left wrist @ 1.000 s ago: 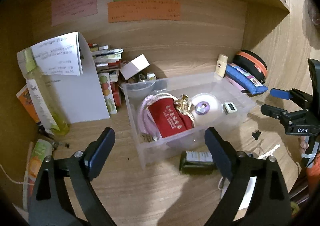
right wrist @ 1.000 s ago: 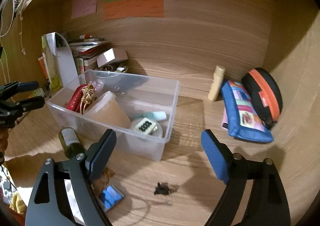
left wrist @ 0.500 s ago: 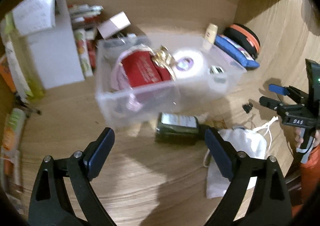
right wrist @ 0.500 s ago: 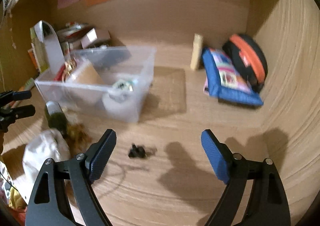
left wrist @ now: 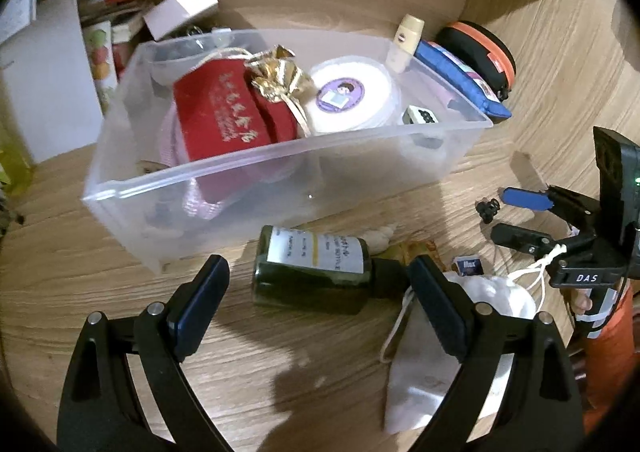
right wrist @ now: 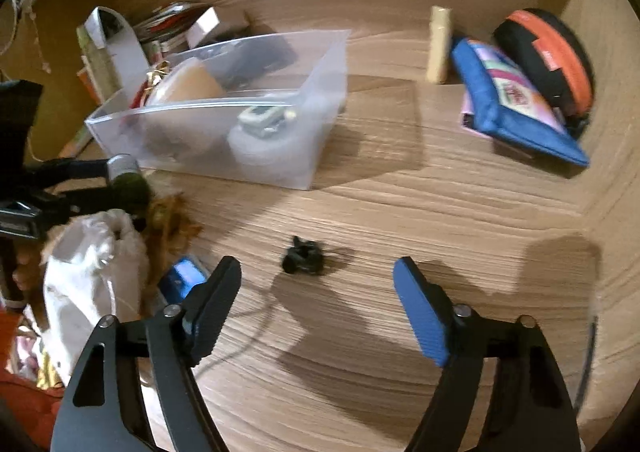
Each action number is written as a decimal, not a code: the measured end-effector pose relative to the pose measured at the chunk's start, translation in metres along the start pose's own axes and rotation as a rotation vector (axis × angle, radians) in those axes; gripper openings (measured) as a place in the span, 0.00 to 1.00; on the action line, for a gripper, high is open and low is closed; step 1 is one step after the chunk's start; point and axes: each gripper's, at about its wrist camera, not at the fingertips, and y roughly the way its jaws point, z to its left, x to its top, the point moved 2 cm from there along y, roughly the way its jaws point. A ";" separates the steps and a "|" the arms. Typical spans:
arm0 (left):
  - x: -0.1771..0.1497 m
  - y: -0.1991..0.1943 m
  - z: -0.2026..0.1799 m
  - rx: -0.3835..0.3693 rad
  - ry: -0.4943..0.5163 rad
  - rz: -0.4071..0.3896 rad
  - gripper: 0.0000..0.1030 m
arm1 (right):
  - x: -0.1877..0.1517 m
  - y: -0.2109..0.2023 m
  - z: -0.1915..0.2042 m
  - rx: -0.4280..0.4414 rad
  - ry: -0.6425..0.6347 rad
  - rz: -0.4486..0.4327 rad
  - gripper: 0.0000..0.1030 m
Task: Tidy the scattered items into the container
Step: 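Grasp the green glass bottle with the left tool while the right tool grasps the black clip, then carry the bottle and black clip into the clear box and release both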
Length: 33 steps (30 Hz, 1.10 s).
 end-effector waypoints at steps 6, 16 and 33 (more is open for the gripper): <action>0.005 0.012 0.001 -0.033 -0.029 0.029 0.90 | 0.003 0.007 0.008 -0.016 -0.037 0.025 0.50; 0.007 0.016 0.000 -0.055 -0.043 0.004 0.80 | 0.007 0.008 0.011 -0.058 -0.072 0.028 0.20; -0.002 -0.030 -0.009 -0.008 0.004 -0.137 0.76 | 0.021 -0.032 0.023 -0.044 -0.035 -0.078 0.20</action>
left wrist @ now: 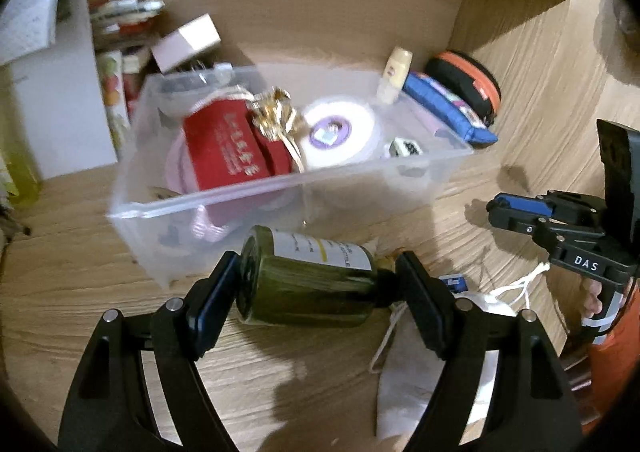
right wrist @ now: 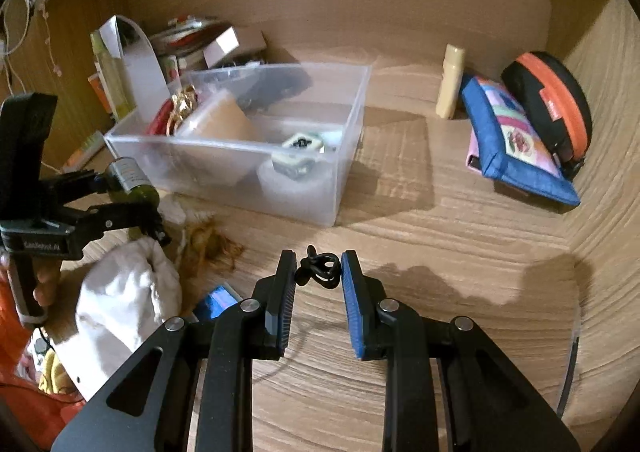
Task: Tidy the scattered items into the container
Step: 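Carry the bottle and black clip into the clear box and release both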
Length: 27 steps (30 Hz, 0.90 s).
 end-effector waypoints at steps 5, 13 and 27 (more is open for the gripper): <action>0.004 -0.026 0.010 0.001 -0.007 -0.059 0.76 | 0.009 -0.009 0.007 -0.004 -0.013 -0.040 0.20; 0.029 -0.053 0.025 0.025 -0.023 -0.146 0.76 | 0.032 -0.020 0.015 0.011 -0.024 -0.116 0.20; 0.078 -0.047 0.057 0.086 -0.048 -0.197 0.76 | 0.069 0.002 0.015 0.036 -0.031 -0.131 0.20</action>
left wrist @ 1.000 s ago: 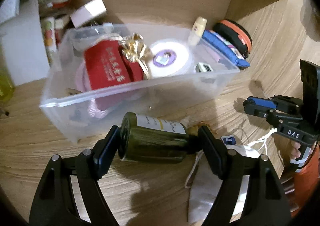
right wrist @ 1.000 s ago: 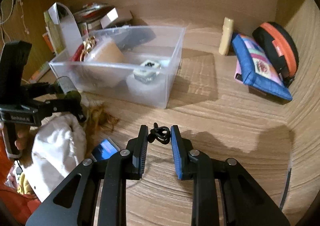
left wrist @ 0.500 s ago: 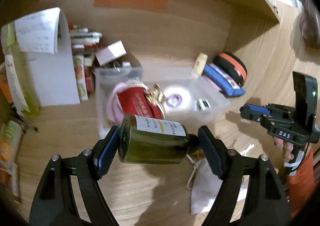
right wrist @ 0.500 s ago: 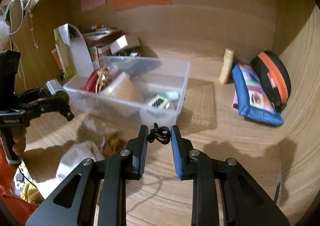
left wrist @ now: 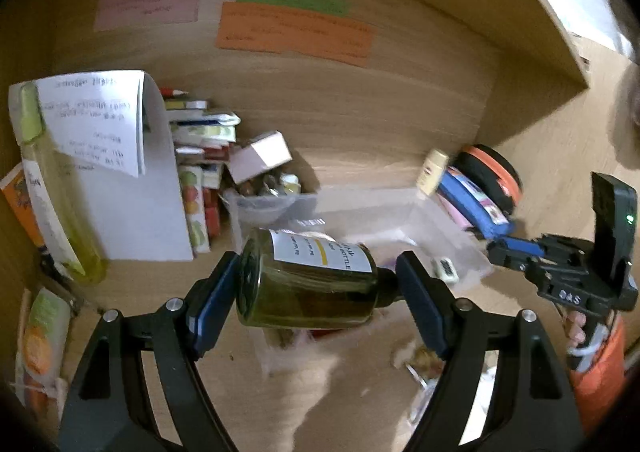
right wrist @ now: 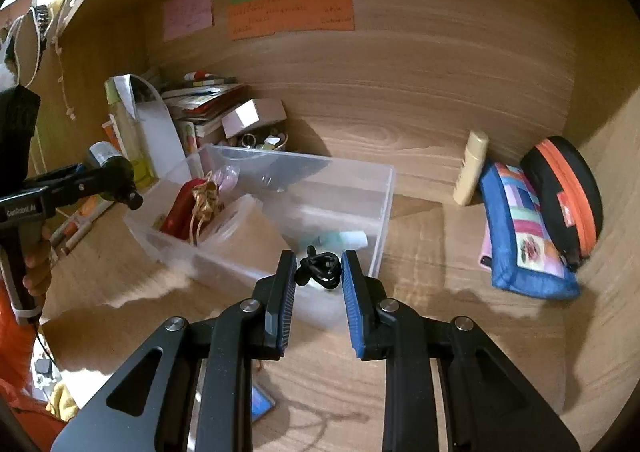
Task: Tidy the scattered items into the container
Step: 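Carry the bottle and black clip into the clear box and release both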
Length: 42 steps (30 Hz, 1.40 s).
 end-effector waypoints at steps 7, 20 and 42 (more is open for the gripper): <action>0.026 0.029 0.007 0.025 -0.050 -0.006 0.76 | 0.018 0.025 -0.001 0.018 0.000 0.016 0.20; 0.020 0.083 -0.001 0.070 -0.066 0.039 0.76 | 0.020 0.079 0.005 -0.034 -0.051 0.064 0.20; -0.001 0.093 -0.011 0.137 0.026 0.062 0.87 | 0.013 0.079 0.013 -0.106 -0.092 0.030 0.34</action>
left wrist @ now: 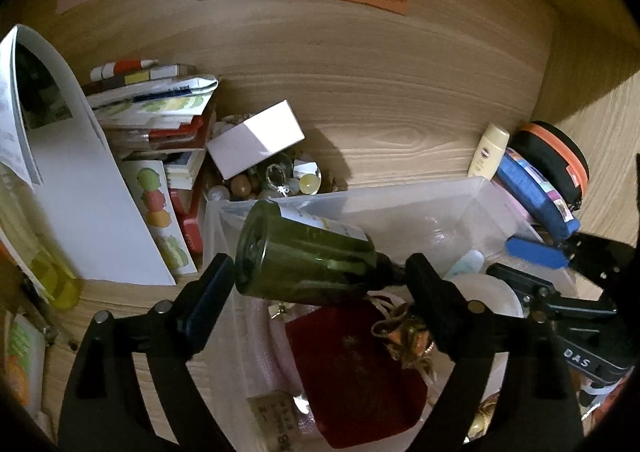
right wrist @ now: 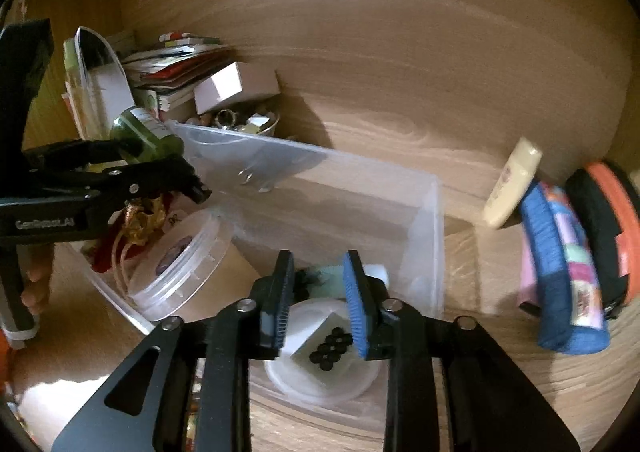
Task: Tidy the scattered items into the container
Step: 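Carry the bottle and black clip into the clear box and release both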
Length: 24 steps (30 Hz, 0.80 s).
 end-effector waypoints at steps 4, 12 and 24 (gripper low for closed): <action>0.000 -0.005 -0.004 0.023 0.017 -0.025 0.91 | 0.004 -0.011 -0.002 -0.054 -0.004 -0.062 0.56; -0.001 -0.028 -0.001 0.025 -0.025 -0.109 0.98 | 0.011 -0.028 -0.010 -0.162 0.001 -0.145 0.82; -0.028 -0.104 -0.021 0.079 -0.008 -0.215 0.98 | 0.000 -0.061 -0.007 -0.089 0.030 -0.142 1.00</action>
